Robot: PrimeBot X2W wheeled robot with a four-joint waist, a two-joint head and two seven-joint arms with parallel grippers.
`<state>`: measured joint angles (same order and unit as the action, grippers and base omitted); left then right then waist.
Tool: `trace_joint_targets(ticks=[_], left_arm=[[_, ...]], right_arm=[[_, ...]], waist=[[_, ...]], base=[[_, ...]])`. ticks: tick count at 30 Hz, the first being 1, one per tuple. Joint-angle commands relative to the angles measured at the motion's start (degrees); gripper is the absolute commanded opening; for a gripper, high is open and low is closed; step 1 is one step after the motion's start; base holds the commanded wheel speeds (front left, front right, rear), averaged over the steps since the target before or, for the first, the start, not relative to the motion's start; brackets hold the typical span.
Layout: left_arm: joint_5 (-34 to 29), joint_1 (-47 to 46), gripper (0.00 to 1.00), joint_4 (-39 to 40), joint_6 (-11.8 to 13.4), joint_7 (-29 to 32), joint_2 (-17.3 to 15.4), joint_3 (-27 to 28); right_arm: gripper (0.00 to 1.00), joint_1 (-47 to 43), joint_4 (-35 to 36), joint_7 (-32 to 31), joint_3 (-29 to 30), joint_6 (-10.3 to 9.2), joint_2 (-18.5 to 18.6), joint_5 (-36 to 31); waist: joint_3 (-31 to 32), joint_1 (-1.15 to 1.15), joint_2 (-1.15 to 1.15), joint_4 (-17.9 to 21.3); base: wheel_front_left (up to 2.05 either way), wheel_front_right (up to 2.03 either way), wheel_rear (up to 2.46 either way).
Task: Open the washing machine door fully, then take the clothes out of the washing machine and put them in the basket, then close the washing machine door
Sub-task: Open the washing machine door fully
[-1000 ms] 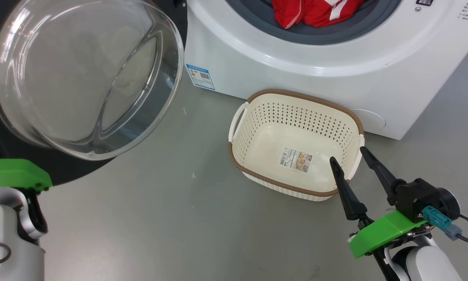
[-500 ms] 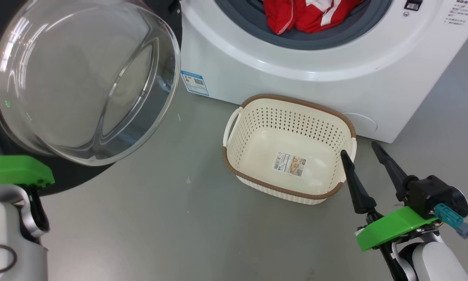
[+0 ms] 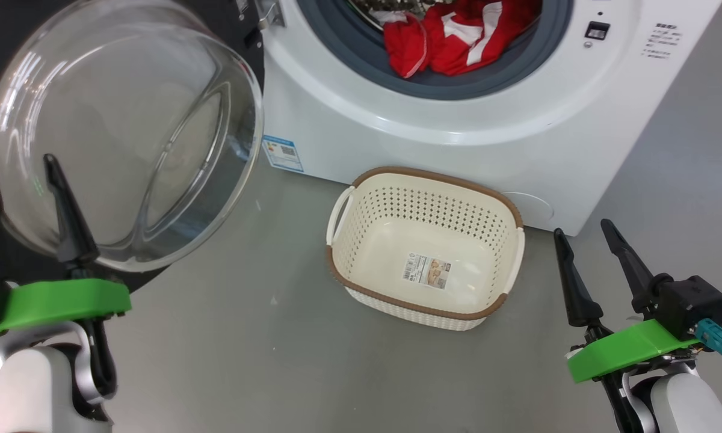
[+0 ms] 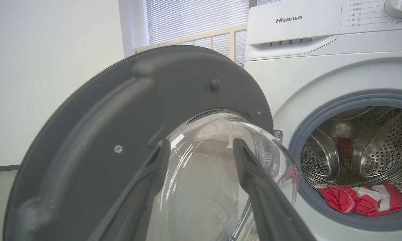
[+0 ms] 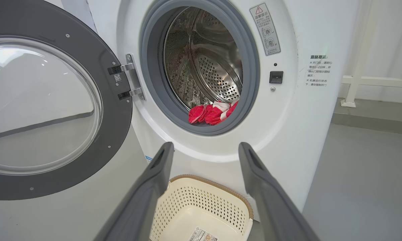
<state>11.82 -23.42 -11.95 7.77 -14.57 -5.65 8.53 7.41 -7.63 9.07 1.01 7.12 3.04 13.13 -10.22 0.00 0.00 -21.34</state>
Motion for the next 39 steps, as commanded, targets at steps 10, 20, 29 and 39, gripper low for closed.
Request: trace_joint_targets(ticks=[10, 20, 29, 39], left_arm=[[0.82, 2.92, 1.0, 9.34, -5.13, 3.14, -0.56, -5.5], [2.83, 5.41, 1.0, 10.54, -6.52, 1.79, 0.77, -7.97], [2.4, 8.99, 1.0, 8.86, -7.62, 2.22, -0.42, -9.45], [3.36, 14.42, 1.0, 10.15, -6.76, 2.79, -0.6, -9.09]], right_arm=[[1.0, 2.84, 1.67, 4.03, 0.72, 0.36, -0.16, -1.75], [1.0, 1.42, 2.62, 5.63, 0.63, 0.36, -0.16, -1.15], [1.0, -1.25, 2.87, 5.88, 1.95, 0.36, -0.16, -1.3], [1.0, -4.39, 4.93, 5.92, 1.86, 0.36, -0.16, -0.91]], waist=[[0.88, 0.0, 0.0, 6.02], [1.6, 0.0, 0.0, 12.49], [3.77, 0.0, 0.0, 18.28], [5.59, 0.0, 0.0, 23.02]], base=[[0.0, 0.0, 0.0], [0.0, 0.0, 0.0], [0.0, 0.0, 0.0], [0.0, 0.0, 0.0]])
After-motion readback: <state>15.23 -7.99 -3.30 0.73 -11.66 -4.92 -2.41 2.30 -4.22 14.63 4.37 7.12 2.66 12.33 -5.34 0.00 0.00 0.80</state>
